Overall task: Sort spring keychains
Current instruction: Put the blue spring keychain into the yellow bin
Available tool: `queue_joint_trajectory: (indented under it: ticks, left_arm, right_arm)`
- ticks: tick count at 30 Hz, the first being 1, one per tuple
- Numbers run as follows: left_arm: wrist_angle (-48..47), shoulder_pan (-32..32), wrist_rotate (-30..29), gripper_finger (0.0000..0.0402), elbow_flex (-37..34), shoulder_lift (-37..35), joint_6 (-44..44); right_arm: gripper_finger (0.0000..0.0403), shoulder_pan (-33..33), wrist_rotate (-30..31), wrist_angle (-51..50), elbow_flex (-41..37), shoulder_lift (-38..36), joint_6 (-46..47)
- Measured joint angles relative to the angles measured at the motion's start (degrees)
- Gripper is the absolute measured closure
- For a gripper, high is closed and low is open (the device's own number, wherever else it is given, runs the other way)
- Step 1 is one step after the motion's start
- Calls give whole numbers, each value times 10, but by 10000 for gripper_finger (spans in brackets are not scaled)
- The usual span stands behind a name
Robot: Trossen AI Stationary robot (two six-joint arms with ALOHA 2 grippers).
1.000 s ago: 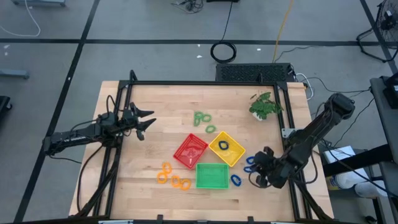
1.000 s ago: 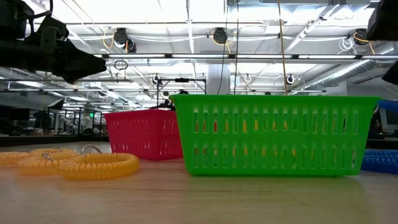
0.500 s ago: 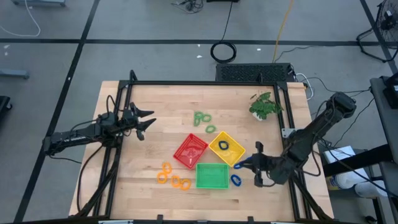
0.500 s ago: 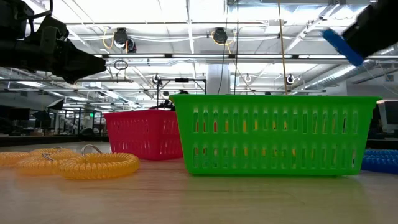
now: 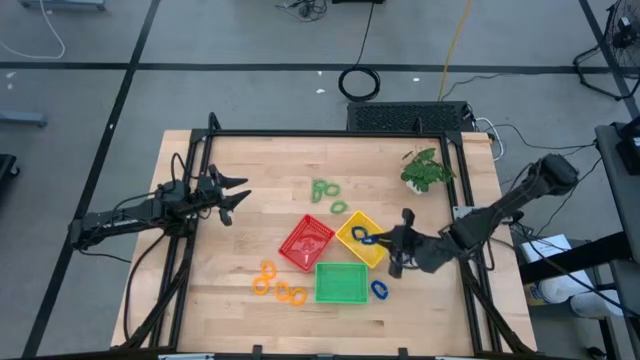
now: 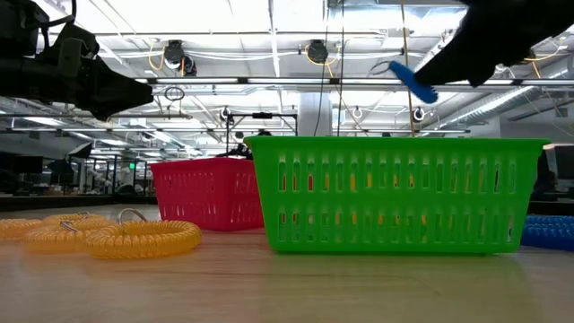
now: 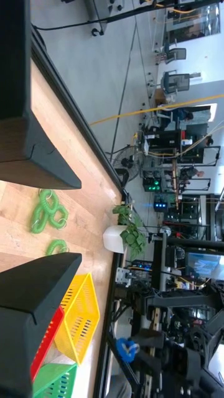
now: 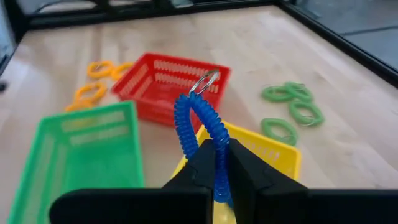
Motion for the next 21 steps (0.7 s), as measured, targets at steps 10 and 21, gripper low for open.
queue_joint_trajectory:
  ticks: [10,21]
  left_arm:
    - [0,0,0,217,0,0,0]
    - [0,0,0,217,0,0,0]
  right_arm:
    - [389,-47,-11,48,0,53,47]
    - [389,-51,-64,14,0,56,93]
